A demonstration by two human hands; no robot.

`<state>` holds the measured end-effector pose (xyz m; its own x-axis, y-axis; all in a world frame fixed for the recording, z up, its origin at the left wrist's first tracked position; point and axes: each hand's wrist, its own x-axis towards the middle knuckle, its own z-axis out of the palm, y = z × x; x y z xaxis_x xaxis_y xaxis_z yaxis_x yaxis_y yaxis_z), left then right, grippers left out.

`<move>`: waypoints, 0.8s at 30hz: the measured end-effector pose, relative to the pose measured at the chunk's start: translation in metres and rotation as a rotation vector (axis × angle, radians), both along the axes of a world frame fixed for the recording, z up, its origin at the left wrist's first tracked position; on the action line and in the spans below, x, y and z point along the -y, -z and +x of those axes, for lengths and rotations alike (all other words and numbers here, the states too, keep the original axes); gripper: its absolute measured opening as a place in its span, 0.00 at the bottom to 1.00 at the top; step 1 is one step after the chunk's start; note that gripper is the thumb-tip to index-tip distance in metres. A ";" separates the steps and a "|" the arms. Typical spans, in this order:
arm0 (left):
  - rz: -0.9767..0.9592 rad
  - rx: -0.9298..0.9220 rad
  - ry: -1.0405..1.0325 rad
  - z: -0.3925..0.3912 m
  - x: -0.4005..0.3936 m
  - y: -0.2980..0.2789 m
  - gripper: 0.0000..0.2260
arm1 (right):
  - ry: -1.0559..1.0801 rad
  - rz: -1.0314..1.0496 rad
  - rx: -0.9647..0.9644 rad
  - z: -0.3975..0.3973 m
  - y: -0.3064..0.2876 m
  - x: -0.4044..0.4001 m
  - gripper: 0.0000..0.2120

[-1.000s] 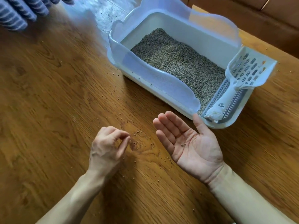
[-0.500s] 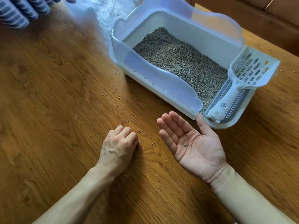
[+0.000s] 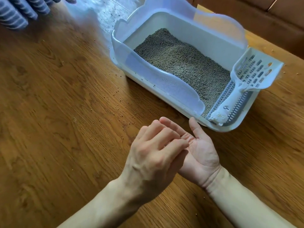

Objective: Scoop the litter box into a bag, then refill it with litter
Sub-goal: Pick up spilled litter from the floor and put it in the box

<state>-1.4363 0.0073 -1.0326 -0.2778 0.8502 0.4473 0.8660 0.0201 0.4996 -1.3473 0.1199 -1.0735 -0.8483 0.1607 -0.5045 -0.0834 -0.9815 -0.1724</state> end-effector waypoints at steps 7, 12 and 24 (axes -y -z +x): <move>-0.023 0.172 -0.374 -0.047 0.019 0.023 0.03 | 0.042 0.055 0.003 0.004 0.005 -0.007 0.35; -0.380 0.112 -0.379 -0.070 0.033 0.080 0.05 | 0.054 0.060 -0.003 0.005 0.007 -0.008 0.35; -0.443 -0.107 -0.241 -0.077 0.014 0.090 0.07 | 0.065 0.054 0.030 0.011 0.008 -0.010 0.34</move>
<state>-1.5136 -0.0068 -1.1222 -0.4616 0.8820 0.0950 0.8564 0.4151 0.3069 -1.3360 0.1299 -1.0814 -0.8199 0.2427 -0.5186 -0.1411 -0.9634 -0.2279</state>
